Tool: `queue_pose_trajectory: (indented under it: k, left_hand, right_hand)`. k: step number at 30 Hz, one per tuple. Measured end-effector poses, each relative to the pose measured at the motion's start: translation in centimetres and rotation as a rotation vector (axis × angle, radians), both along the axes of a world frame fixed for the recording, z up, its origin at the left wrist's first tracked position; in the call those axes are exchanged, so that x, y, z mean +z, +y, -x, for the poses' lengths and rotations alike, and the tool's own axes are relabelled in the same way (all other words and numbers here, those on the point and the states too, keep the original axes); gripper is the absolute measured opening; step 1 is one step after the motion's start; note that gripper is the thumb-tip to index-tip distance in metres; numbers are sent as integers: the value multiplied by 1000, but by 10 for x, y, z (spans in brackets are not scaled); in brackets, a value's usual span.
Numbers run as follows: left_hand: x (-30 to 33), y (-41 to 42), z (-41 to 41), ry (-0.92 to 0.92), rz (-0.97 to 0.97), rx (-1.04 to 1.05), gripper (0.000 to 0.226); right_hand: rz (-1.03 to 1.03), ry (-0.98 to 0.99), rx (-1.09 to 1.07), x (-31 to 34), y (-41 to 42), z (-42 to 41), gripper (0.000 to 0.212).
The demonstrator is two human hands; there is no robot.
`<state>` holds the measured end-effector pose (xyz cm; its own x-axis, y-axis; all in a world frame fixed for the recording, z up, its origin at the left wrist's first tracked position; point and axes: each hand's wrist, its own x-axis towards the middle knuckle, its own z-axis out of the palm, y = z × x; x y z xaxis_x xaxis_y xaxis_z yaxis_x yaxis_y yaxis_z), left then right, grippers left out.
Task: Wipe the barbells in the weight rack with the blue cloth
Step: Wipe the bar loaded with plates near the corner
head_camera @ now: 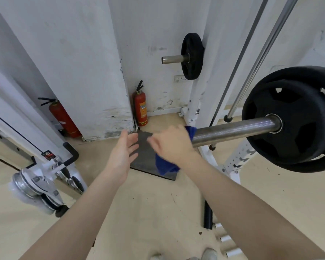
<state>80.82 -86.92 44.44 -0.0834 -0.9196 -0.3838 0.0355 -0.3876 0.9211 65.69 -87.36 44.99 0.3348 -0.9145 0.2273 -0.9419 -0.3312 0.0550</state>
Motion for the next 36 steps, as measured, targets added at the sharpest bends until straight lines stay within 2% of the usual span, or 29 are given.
queue_pose_trajectory:
  k: [3,5,7,11,13,16,18,21,23,26,28,32,34,36]
  left_hand:
    - [1,0,-8,-14,2,30,55]
    - [3,-1,-11,-34,18,34,54]
    - [3,-1,-12,-60,27,25,53]
    - [-1,0,-12,-55,13,1,52]
    - [-3,3,-10,-45,-6,-3,48]
    - [-6,6,-6,-24,-37,-12,48]
    - [-4,7,-3,-22,-43,-22,50]
    - [0,7,-1,-33,-1,-37,48]
    - [3,7,1,-61,36,-43,47]
    - [8,7,6,-95,88,-63,44]
    - [9,8,11,-100,99,-82,39]
    - [8,13,16,-126,168,-120,35]
    - [8,14,18,-132,192,-124,31]
    - [6,13,26,-129,201,-145,29]
  right_hand:
    - [-61,470,275,-35,20,-8,21]
    - [-103,599,357,-35,21,6,12]
    - [15,513,395,-26,16,16,24]
    - [250,184,209,-17,-4,12,43]
    - [195,124,137,-25,1,3,39]
    - [183,267,228,-35,10,11,21]
    - [211,247,229,-30,8,18,19]
    - [295,37,-45,-23,8,1,29]
    - [214,-181,-219,-9,8,-8,28]
    - [-150,-404,-439,15,-12,9,33]
    - [-247,-443,-495,19,-24,29,28]
    - [-109,-351,-708,12,-26,91,19]
    - [-71,-220,-758,13,-17,115,24]
    - [-115,-179,-730,13,-9,113,32]
